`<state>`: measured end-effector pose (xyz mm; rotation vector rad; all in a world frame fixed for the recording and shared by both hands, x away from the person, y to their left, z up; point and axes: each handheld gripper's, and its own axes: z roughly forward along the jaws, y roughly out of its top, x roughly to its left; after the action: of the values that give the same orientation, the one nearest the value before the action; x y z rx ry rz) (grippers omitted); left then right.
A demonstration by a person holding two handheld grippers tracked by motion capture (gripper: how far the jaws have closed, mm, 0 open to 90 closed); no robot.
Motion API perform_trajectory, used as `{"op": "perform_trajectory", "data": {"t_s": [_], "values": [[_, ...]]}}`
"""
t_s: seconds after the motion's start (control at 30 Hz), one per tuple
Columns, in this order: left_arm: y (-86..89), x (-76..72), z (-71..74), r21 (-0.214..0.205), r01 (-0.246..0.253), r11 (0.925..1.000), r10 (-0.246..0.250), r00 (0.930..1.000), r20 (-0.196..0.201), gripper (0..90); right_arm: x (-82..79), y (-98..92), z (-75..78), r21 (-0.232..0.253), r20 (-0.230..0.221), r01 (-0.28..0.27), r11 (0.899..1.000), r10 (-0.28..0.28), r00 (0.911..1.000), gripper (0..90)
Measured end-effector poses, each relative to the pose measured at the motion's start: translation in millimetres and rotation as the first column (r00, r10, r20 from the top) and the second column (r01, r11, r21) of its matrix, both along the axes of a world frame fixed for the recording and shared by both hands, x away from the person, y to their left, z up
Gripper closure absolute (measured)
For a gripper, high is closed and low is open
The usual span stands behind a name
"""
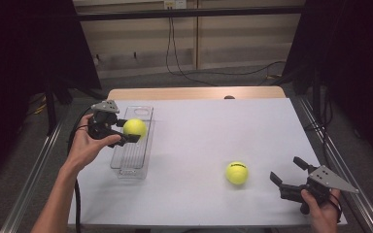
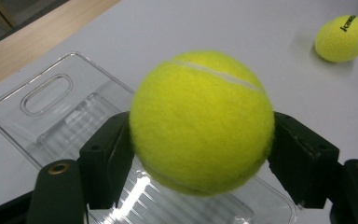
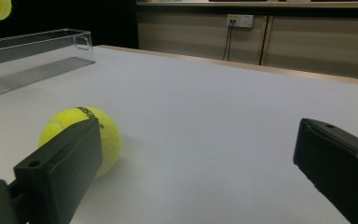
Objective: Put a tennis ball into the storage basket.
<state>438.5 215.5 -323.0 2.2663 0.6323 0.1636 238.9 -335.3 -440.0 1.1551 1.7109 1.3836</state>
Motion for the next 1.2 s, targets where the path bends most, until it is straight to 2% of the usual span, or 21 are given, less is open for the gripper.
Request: {"op": "perform_trajectory", "data": {"t_s": [0.2,0.3,0.57,0.9,1.07,1.13,1.2], "values": [[4.3,0.0,-1.3,0.038,-0.004,0.9993,0.005,0.9998,-0.019,27.0,-0.2,-0.2,0.0,0.001,0.000,0.001,1.000,-0.001,1.0000,0.8],[6.7,0.4,-2.0,0.076,0.003,0.9971,-0.001,0.9995,-0.030,27.0,-0.1,0.0,-0.1,0.001,0.000,0.002,1.000,-0.002,1.0000,0.8],[9.1,-1.2,-7.1,0.115,0.010,0.9934,-0.004,0.9986,-0.053,27.0,0.6,0.9,-0.1,0.005,-0.001,0.001,1.000,-0.001,1.0000,0.8],[8.6,-3.9,-13.8,0.142,0.015,0.9898,-0.005,0.9973,-0.073,27.0,0.9,0.9,-0.4,0.001,-0.004,0.000,1.000,0.000,1.0000,0.8],[6.1,-4.0,-18.5,0.175,0.032,0.9841,-0.017,0.9962,-0.085,27.0,1.1,1.3,-0.3,0.002,-0.004,0.000,1.000,0.000,1.0000,0.8],[4.1,-5.2,-21.0,0.173,0.030,0.9845,-0.014,0.9955,-0.094,27.0,1.1,1.4,-0.3,0.003,-0.004,0.000,1.000,0.000,1.0000,0.8],[3.3,-6.1,-22.0,0.197,0.056,0.9788,-0.037,0.9945,-0.097,27.0,1.0,1.1,-0.3,0.004,-0.004,0.001,1.000,-0.001,1.0000,0.8]]}}
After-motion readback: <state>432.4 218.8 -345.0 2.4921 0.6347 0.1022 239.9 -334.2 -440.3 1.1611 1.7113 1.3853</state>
